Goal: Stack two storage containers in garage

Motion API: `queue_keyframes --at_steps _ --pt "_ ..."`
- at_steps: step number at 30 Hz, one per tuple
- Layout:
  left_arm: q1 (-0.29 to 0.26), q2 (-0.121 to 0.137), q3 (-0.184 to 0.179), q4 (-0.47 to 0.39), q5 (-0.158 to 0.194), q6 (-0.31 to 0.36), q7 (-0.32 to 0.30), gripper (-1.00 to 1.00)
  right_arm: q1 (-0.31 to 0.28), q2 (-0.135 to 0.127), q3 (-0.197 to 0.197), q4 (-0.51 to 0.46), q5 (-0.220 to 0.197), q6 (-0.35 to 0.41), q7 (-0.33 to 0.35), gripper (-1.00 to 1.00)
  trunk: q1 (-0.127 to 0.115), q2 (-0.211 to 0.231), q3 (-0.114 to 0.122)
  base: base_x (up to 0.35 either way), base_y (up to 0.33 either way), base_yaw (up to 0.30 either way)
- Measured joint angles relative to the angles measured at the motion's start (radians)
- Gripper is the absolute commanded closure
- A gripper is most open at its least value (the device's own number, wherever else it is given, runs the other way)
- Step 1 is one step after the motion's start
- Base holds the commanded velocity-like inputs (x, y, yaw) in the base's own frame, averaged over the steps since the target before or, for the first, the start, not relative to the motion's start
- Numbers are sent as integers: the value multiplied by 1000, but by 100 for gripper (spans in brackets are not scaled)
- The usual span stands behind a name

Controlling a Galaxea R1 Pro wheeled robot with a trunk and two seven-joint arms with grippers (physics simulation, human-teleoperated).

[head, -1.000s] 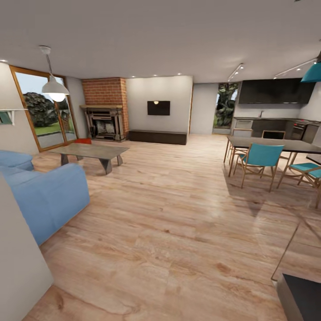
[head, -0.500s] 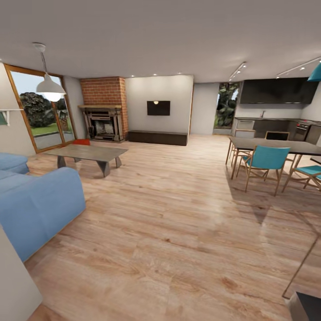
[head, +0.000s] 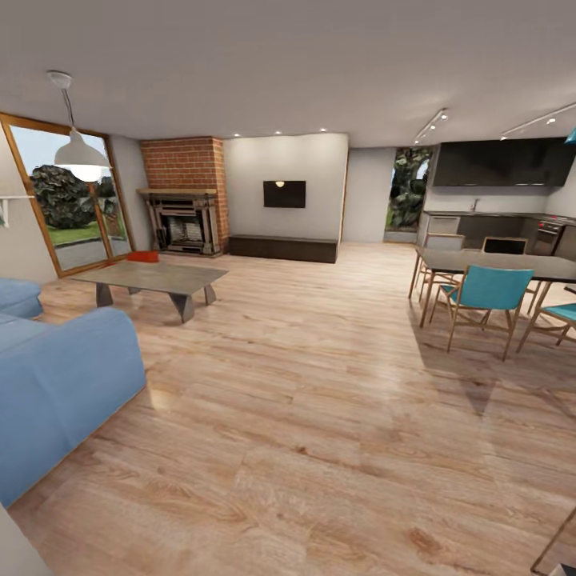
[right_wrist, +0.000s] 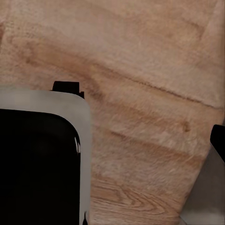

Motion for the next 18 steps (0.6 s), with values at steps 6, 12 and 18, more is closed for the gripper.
queue_keyframes --at_steps 6,12,18 --pt "0 1 0 1 1 1 0 -100 0 0 -1 0 -1 -2 0 -100 0 0 0 322 0 0" --pt "0 1 0 0 0 2 0 -100 0 0 -2 0 -3 -18 0 -100 0 0 0 322 0 0" --pt "0 0 0 1 0 0 0 -100 0 9 -3 0 -4 -43 0 -100 0 0 0 322 0 -48"
